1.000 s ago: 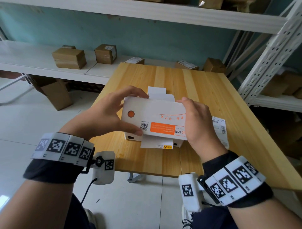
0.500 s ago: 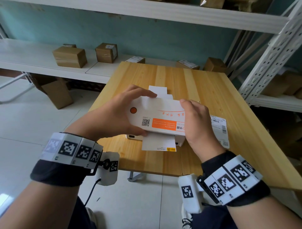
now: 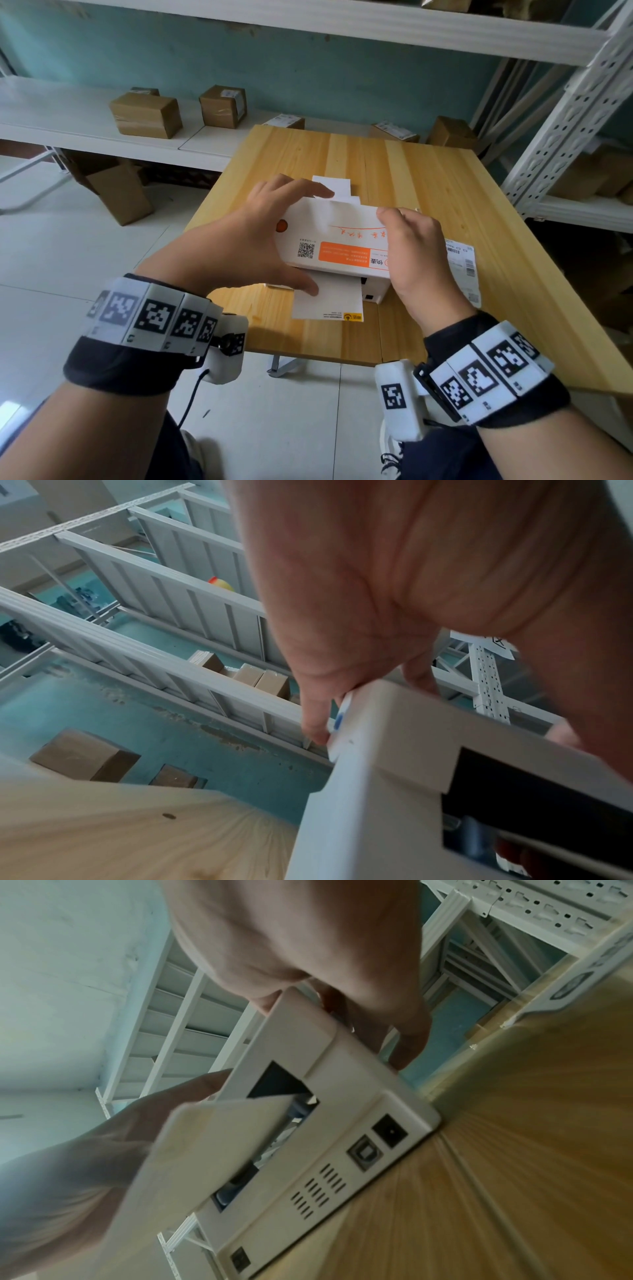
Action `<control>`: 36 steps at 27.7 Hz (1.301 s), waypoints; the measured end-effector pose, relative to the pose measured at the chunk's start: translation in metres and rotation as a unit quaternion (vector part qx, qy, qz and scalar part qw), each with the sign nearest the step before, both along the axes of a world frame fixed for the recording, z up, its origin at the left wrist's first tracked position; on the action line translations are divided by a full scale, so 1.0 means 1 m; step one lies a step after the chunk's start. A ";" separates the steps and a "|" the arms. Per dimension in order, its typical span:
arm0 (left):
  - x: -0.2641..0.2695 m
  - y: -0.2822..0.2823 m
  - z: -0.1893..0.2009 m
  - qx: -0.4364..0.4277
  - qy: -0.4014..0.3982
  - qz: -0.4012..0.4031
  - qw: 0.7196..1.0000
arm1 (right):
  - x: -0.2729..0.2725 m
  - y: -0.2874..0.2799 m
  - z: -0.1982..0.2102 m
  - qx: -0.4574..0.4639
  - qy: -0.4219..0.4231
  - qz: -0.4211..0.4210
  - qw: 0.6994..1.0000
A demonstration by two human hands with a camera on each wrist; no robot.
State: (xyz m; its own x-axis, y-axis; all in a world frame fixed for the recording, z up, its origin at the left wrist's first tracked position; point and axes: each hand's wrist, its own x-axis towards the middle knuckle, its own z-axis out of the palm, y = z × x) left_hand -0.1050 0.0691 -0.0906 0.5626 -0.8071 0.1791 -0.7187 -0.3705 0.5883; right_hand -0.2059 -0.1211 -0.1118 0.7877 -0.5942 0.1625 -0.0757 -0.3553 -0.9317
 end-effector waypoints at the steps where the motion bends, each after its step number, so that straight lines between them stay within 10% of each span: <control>1: 0.000 0.000 0.000 -0.001 -0.005 0.002 1.000 | 0.000 0.000 0.000 0.001 -0.001 0.002 1.000; 18: -0.001 0.003 0.000 -0.032 0.000 0.017 0.999 | -0.025 -0.007 0.019 -0.163 -0.020 0.091 0.982; 31: 0.004 0.000 -0.006 -0.065 -0.024 -0.028 0.997 | -0.041 0.016 0.026 -0.484 0.131 0.284 0.817; 36: 0.005 0.000 -0.007 -0.063 -0.014 -0.017 0.998 | -0.037 0.013 0.027 -0.449 0.130 0.302 0.831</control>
State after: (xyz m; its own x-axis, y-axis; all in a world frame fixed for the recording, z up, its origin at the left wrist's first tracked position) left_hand -0.0999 0.0688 -0.0975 0.5281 -0.7961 0.2956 -0.7469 -0.2697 0.6078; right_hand -0.2433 -0.1084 -0.0852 0.9762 0.1903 0.1040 0.2109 -0.9446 -0.2513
